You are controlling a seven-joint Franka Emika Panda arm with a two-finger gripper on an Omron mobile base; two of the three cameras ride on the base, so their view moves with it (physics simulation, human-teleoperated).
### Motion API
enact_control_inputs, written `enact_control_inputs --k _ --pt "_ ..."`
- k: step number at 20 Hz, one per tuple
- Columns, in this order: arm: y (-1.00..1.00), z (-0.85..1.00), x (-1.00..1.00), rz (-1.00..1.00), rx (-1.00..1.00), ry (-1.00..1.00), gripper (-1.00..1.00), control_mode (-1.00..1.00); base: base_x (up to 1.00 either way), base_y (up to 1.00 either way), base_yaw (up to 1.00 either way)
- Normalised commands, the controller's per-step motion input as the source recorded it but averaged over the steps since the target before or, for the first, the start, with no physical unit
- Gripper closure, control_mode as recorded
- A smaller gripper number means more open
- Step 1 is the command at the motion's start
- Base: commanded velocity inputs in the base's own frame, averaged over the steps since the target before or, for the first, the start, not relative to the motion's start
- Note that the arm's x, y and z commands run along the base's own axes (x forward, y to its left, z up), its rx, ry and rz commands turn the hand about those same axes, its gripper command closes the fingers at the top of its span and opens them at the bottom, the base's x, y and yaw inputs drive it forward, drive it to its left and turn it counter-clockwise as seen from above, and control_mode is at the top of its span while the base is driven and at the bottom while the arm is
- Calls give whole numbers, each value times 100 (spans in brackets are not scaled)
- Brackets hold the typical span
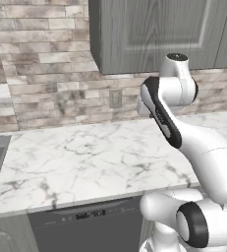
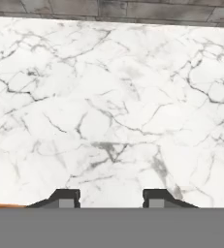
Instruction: Open the cabinet, pick the kettle from the cabinet, and place it in the sink.
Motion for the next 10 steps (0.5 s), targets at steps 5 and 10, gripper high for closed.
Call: enact_control_inputs --k 5,10 --pt "0 0 -6 0 0 -2 -100 -100 0 0 0" --pt "5 2 -29 3 0 -20 -100 -100 0 0 0"
